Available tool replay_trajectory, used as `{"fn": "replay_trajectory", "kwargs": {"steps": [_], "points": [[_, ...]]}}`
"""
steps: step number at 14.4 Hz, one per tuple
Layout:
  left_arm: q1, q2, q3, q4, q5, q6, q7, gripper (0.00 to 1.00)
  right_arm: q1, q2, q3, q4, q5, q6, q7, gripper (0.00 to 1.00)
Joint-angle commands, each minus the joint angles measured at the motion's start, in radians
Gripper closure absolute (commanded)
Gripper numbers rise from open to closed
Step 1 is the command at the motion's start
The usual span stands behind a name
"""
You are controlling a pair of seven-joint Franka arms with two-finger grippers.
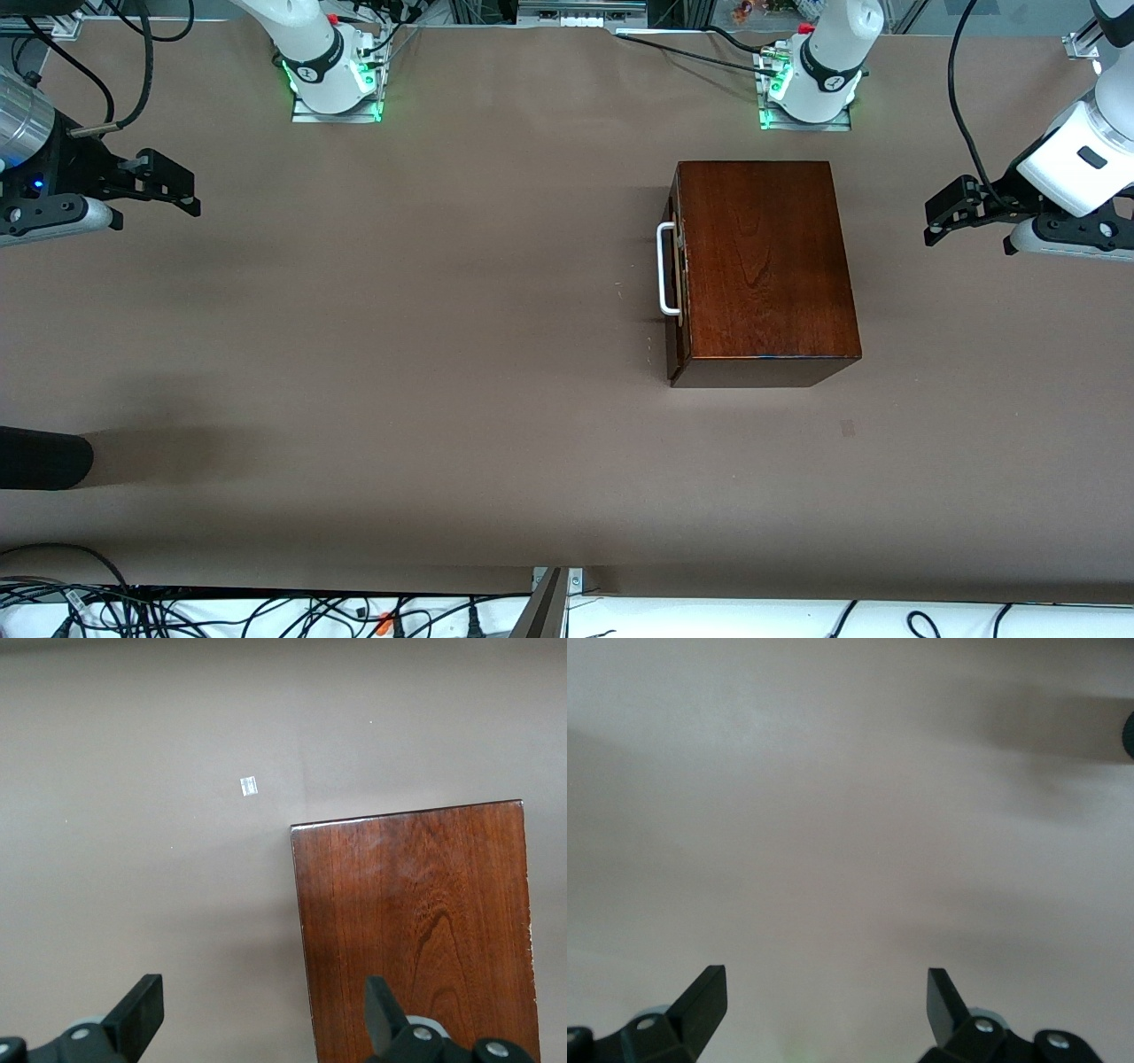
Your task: Open drawer, take yellow block, close drawer
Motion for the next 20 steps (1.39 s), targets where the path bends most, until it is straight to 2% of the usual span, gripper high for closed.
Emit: {"fn": "replay_trajectory", "kwargs": {"steps": [1,20], "points": [[0.004,-0.012,-0.005,0.0,0.022,-0.001,0.02,0.0,-0.009,0.004,0.005,0.013,-0.002,-0.008,0.007,0.0],[0.004,-0.018,-0.012,0.003,0.005,-0.027,-0.006,0.0,-0.006,0.004,0.007,0.013,0.001,-0.008,0.011,0.0]]}}
